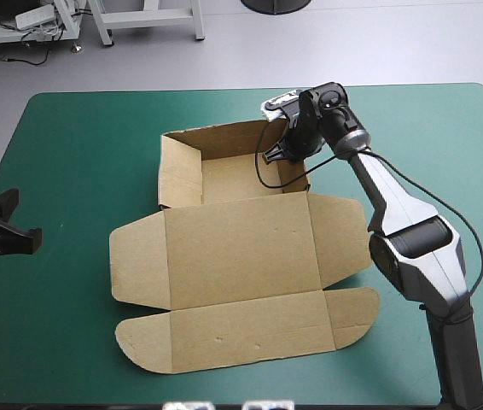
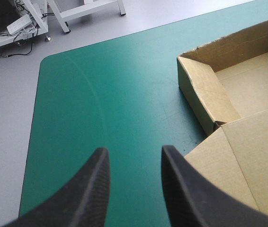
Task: Fold the box
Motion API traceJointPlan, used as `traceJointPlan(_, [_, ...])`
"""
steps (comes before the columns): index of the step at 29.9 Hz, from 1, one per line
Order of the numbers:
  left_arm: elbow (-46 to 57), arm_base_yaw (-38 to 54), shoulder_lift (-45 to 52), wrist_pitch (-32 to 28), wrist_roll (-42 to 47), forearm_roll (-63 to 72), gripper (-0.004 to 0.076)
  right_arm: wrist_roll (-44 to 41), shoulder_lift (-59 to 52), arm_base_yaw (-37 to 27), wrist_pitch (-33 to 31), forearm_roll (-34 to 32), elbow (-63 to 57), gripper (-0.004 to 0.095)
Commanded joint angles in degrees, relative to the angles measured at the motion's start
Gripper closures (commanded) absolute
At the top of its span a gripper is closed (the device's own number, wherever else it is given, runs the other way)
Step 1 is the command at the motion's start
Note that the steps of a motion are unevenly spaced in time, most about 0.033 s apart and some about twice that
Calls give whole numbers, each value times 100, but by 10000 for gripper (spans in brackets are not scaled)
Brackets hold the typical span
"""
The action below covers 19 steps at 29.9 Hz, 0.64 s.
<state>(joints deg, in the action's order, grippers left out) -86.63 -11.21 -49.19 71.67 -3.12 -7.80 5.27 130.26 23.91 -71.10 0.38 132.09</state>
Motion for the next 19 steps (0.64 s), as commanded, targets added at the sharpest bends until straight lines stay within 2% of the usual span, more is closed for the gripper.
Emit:
traceJointPlan(1, [-111, 13, 16, 184, 10, -32, 463, 2, -343, -28, -52, 91, 180, 888])
traceJointPlan(2, [-111, 13, 16, 184, 10, -32, 462, 2, -343, -28, -52, 107, 180, 929])
traceJointPlan(7, [-111, 13, 16, 184, 10, -32, 463, 2, -567, -28, -52, -1, 219, 931])
traceJointPlan(9, [-111, 13, 16, 184, 10, -32, 463, 2, -753, -28, -52, -302, 232, 932])
traceJointPlan(14, [124, 13, 16, 149, 24, -32, 463, -57, -1488, -128, -52, -1615, 232, 932])
traceJointPlan(19, [394, -13, 16, 59, 11, -43, 463, -143, -2278, -945, -52, -1659, 219, 932])
